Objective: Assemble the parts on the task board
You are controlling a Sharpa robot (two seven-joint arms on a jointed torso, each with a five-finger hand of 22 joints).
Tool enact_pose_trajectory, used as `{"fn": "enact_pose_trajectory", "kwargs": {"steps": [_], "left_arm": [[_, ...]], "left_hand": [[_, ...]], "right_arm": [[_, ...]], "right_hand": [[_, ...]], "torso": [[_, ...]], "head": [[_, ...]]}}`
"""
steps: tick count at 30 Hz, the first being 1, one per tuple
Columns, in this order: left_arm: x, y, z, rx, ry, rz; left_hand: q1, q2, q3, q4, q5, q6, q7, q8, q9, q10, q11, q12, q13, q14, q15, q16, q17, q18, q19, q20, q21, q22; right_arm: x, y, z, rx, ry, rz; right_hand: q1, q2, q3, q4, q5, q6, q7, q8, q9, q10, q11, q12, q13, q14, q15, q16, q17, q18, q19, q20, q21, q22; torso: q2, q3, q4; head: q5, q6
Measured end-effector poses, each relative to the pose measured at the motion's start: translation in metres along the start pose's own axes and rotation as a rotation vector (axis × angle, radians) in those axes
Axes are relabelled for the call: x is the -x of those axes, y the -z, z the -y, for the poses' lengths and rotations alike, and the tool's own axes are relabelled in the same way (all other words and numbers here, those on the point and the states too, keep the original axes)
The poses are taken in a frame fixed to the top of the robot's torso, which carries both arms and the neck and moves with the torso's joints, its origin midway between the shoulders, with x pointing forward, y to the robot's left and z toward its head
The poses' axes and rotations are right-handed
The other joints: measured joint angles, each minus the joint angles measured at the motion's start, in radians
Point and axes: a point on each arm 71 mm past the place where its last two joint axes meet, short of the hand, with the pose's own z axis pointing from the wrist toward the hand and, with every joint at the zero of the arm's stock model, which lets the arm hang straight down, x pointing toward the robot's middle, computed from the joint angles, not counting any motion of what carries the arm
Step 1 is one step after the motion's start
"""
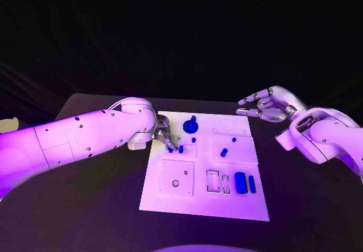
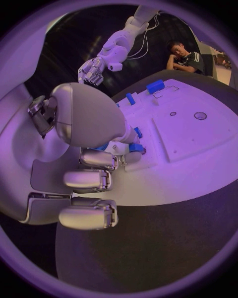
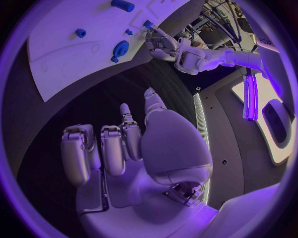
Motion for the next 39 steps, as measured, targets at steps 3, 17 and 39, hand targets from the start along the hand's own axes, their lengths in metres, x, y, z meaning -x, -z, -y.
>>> {"fn": "enact_pose_trajectory", "kwargs": {"steps": [3, 17, 39], "left_arm": [[0.0000, 0.0003, 0.0001, -0.001, -0.006, -0.005], [-0.0004, 0.0013, -0.0016, -0.004, -0.022, -0.024], [0.0005, -0.0009, -0.0046, 0.008, -0.018, -0.029]], "left_hand": [[0.009, 0.001, 0.001, -0.001, -0.002, 0.000, 0.000, 0.000, -0.001, 0.000, 0.000, 0.000, 0.000, 0.000, 0.000, 0.000, 0.000, 0.000, 0.000, 0.000, 0.000, 0.000], [0.007, 0.011, 0.012, 0.010, 0.002, 0.004, 0.004, -0.004, -0.004, 0.000, 0.000, 0.000, 0.000, 0.000, 0.000, 0.000, 0.000, 0.000, 0.000, 0.000, 0.000, 0.000], [-0.060, 0.025, -0.007, 0.065, 0.005, 0.010, 0.006, -0.002, 0.003, 0.000, 0.000, 0.000, -0.001, 0.000, 0.000, 0.000, 0.000, 0.000, 0.000, 0.000, 0.000, 0.000]], "right_arm": [[0.0000, 0.0000, 0.0000, 0.000, 0.000, 0.000], [-0.0003, -0.0004, -0.0001, 0.000, 0.000, 0.000], [-0.0005, -0.0003, -0.0005, 0.001, -0.001, -0.001]], "right_hand": [[0.000, 0.000, 0.000, 0.000, 0.000, 0.000, 0.000, 0.000, 0.000, 0.000, 0.000, 0.000, 0.000, 0.000, 0.000, 0.000, 0.000, 0.000, 0.000, 0.000, 0.000, 0.000], [0.000, 0.000, -0.003, -0.003, 0.000, 0.000, 0.000, 0.000, 0.000, 0.000, 0.000, 0.000, 0.000, 0.000, 0.000, 0.000, 0.000, 0.000, 0.000, 0.000, 0.000, 0.000], [0.000, 0.000, -0.003, -0.003, 0.000, 0.000, 0.000, 0.000, 0.000, 0.000, 0.000, 0.000, 0.000, 0.000, 0.000, 0.000, 0.000, 0.000, 0.000, 0.000, 0.000, 0.000]], "torso": [[0.000, -0.0001, 0.0007], [0.000, -0.0009, 0.0017], [0.000, 0.0005, -0.0005]], "head": [[0.000, -0.001], [0.001, -0.002], [0.005, 0.001]]}}
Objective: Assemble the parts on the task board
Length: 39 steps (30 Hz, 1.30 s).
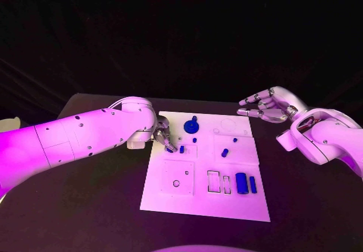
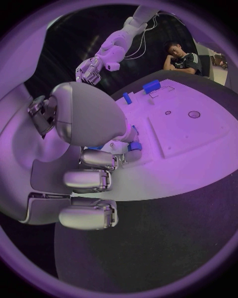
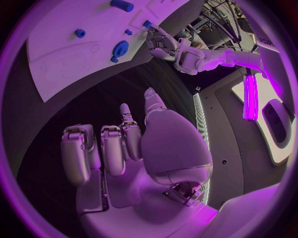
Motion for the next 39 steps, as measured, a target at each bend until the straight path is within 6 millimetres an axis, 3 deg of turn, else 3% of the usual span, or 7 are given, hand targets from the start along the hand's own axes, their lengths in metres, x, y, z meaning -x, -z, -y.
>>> {"fn": "enact_pose_trajectory", "kwargs": {"steps": [14, 17, 29, 39], "left_arm": [[0.0008, -0.0018, 0.0024, 0.009, -0.006, -0.007], [0.0008, -0.0020, 0.0027, 0.011, -0.006, -0.007], [0.0008, -0.0026, 0.0030, 0.013, -0.005, -0.008], [0.0002, -0.0011, 0.0038, 0.013, -0.009, -0.007]], "left_hand": [[-0.028, 0.006, -0.026, 0.032, 0.000, 0.006, 0.004, 0.002, 0.006, 0.000, 0.000, 0.000, 0.000, 0.000, 0.000, 0.000, 0.000, 0.000, 0.000, 0.000, 0.000, 0.000], [-0.041, 0.019, -0.035, 0.046, 0.000, 0.008, 0.005, 0.005, 0.008, 0.000, 0.000, 0.000, 0.001, 0.000, 0.000, 0.000, 0.000, 0.000, 0.000, 0.000, 0.000, 0.000], [-0.048, 0.015, -0.045, 0.056, -0.004, 0.010, 0.007, 0.004, 0.010, 0.000, 0.000, 0.000, 0.001, 0.000, 0.000, 0.000, 0.000, 0.000, 0.000, 0.000, 0.000, 0.000], [-0.063, 0.026, -0.056, 0.061, -0.004, 0.003, 0.005, 0.003, 0.014, 0.000, 0.000, 0.000, 0.001, 0.000, 0.000, 0.000, 0.000, 0.000, 0.000, 0.000, 0.000, 0.000]], "right_arm": [[0.0000, 0.0007, -0.0006, 0.001, -0.001, 0.000], [0.0001, 0.0008, -0.0005, 0.001, -0.001, 0.000], [0.0004, 0.0012, -0.0005, 0.001, 0.000, 0.000], [0.0006, 0.0011, -0.0001, 0.000, 0.000, 0.000]], "right_hand": [[0.000, 0.000, 0.000, 0.000, 0.000, 0.000, 0.000, 0.000, 0.000, 0.000, 0.000, 0.000, 0.000, 0.000, 0.000, 0.000, 0.000, 0.000, 0.000, 0.000, 0.000, 0.001], [0.000, 0.000, 0.000, 0.000, 0.000, 0.000, 0.000, 0.000, 0.000, 0.000, 0.000, 0.000, 0.000, 0.000, 0.000, 0.000, 0.000, 0.000, 0.000, 0.000, 0.000, 0.001], [0.000, 0.000, -0.004, 0.004, 0.004, 0.000, 0.000, 0.000, 0.000, 0.000, 0.000, 0.000, 0.000, 0.000, 0.000, 0.000, 0.000, 0.000, 0.000, 0.000, 0.000, 0.001], [0.000, 0.000, -0.004, 0.004, 0.004, 0.000, 0.000, 0.000, 0.000, 0.000, 0.000, 0.000, 0.000, 0.000, 0.000, 0.000, 0.001, 0.000, 0.000, 0.000, 0.000, 0.000]], "torso": [[0.000, 0.0000, 0.0001], [0.000, 0.0000, 0.0002], [-0.001, -0.0001, 0.0006], [0.000, -0.0005, 0.0007]], "head": [[-0.001, -0.003], [-0.002, -0.003], [-0.002, -0.001], [-0.004, 0.001]]}}
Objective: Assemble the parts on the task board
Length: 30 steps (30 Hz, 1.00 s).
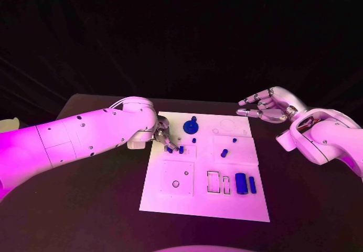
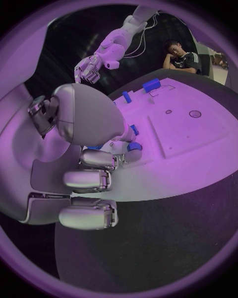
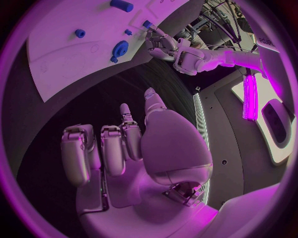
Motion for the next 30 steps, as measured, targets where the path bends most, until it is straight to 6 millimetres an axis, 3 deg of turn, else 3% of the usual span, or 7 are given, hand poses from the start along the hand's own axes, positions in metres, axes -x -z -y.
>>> {"fn": "enact_pose_trajectory", "kwargs": {"steps": [13, 19, 30], "left_arm": [[-0.0007, 0.0017, 0.0010, 0.002, -0.004, 0.006], [-0.0011, 0.0025, 0.0016, 0.002, -0.005, 0.009], [-0.0045, 0.0046, 0.0035, -0.006, -0.009, 0.005]], "left_hand": [[0.000, 0.000, 0.000, 0.000, 0.000, -0.005, 0.002, -0.002, 0.000, 0.000, 0.000, 0.000, 0.000, 0.000, 0.000, 0.000, 0.001, 0.000, 0.000, 0.000, 0.000, 0.000], [0.016, 0.024, 0.000, 0.000, 0.004, -0.006, 0.003, -0.002, 0.002, 0.000, 0.000, 0.000, 0.001, 0.000, 0.000, 0.000, 0.001, 0.000, 0.000, 0.000, 0.000, 0.000], [0.017, 0.025, 0.003, -0.003, 0.008, -0.006, 0.004, -0.002, 0.002, 0.000, 0.000, 0.000, 0.001, 0.000, 0.000, 0.000, 0.001, 0.000, 0.000, 0.000, 0.000, 0.000]], "right_arm": [[-0.0004, -0.0006, 0.0000, 0.000, 0.000, 0.000], [-0.0006, -0.0010, 0.0000, 0.000, 0.000, 0.000], [-0.0010, -0.0015, 0.0001, 0.000, 0.000, -0.001]], "right_hand": [[0.000, 0.000, 0.000, 0.000, 0.000, 0.000, 0.000, 0.000, 0.000, 0.000, 0.000, 0.000, 0.000, 0.000, 0.000, 0.000, 0.000, 0.000, 0.000, 0.000, 0.000, 0.000], [0.000, 0.000, 0.000, 0.000, 0.000, 0.000, 0.000, 0.000, 0.000, 0.000, 0.000, 0.000, 0.000, 0.000, 0.000, 0.000, 0.000, 0.000, 0.000, 0.000, 0.000, 0.000], [0.000, 0.000, 0.000, 0.000, 0.000, 0.000, 0.000, 0.000, 0.000, 0.000, 0.000, 0.000, 0.000, 0.000, 0.000, 0.000, 0.000, 0.000, 0.000, 0.000, 0.000, 0.000]], "torso": [[0.000, -0.0003, 0.0004], [0.000, -0.0003, 0.0005], [0.000, -0.0001, 0.0006]], "head": [[-0.001, 0.000], [-0.001, 0.000], [0.000, -0.002]]}}
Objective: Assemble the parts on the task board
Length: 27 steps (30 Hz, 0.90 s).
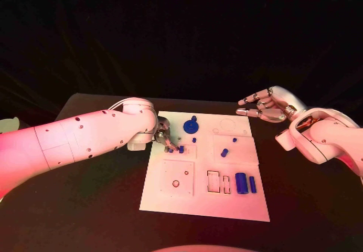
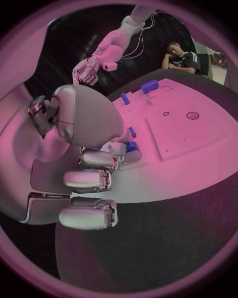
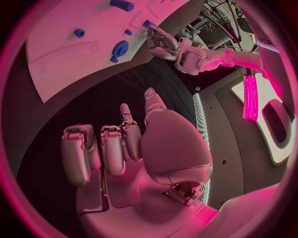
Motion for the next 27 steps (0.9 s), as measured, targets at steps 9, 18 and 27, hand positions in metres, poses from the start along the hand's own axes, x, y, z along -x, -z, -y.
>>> {"fn": "enact_pose_trajectory", "kwargs": {"steps": [9, 18, 27], "left_arm": [[-0.001, 0.001, 0.000, -0.002, 0.001, -0.001], [-0.001, 0.001, -0.002, -0.002, 0.008, 0.000], [-0.003, 0.003, -0.013, -0.015, 0.108, 0.018]], "left_hand": [[0.000, 0.000, 0.000, 0.000, 0.000, 0.000, 0.000, 0.000, 0.000, 0.000, 0.000, 0.000, 0.000, 0.000, 0.000, 0.000, 0.000, 0.000, 0.000, 0.000, 0.000, 0.000], [-0.011, -0.011, -0.020, 0.002, 0.000, 0.000, 0.000, 0.001, 0.003, 0.000, 0.000, -0.007, -0.005, 0.000, 0.000, 0.000, 0.000, 0.000, 0.000, 0.000, 0.000, 0.000], [-0.031, -0.031, -0.061, 0.003, 0.000, -0.033, 0.012, 0.002, 0.007, -0.009, 0.009, -0.054, -0.055, 0.000, 0.000, 0.000, 0.000, 0.000, 0.000, 0.000, -0.039, 0.001]], "right_arm": [[0.000, 0.000, 0.000, 0.000, 0.000, 0.000], [0.000, 0.000, 0.000, 0.000, 0.000, 0.000], [0.000, -0.001, 0.001, -0.002, 0.000, 0.000]], "right_hand": [[0.000, 0.000, 0.000, 0.000, 0.000, 0.000, 0.000, 0.000, 0.000, 0.000, 0.000, 0.000, 0.000, 0.000, 0.000, 0.000, 0.000, 0.000, 0.000, 0.000, 0.000, 0.000], [0.000, 0.000, 0.000, 0.000, 0.000, 0.000, 0.000, 0.000, 0.000, 0.000, 0.000, 0.000, 0.000, 0.000, 0.000, 0.000, 0.000, 0.000, 0.000, 0.000, 0.000, 0.000], [0.000, 0.000, 0.000, 0.000, 0.000, 0.000, 0.000, 0.000, 0.000, 0.000, 0.000, 0.000, 0.000, 0.000, 0.000, 0.000, 0.000, 0.000, 0.000, 0.000, 0.000, 0.001]], "torso": [[0.000, 0.0001, -0.0001], [0.000, 0.0001, -0.0008], [0.000, -0.0002, 0.0000]], "head": [[0.001, 0.002], [0.002, 0.005], [0.000, 0.008]]}}
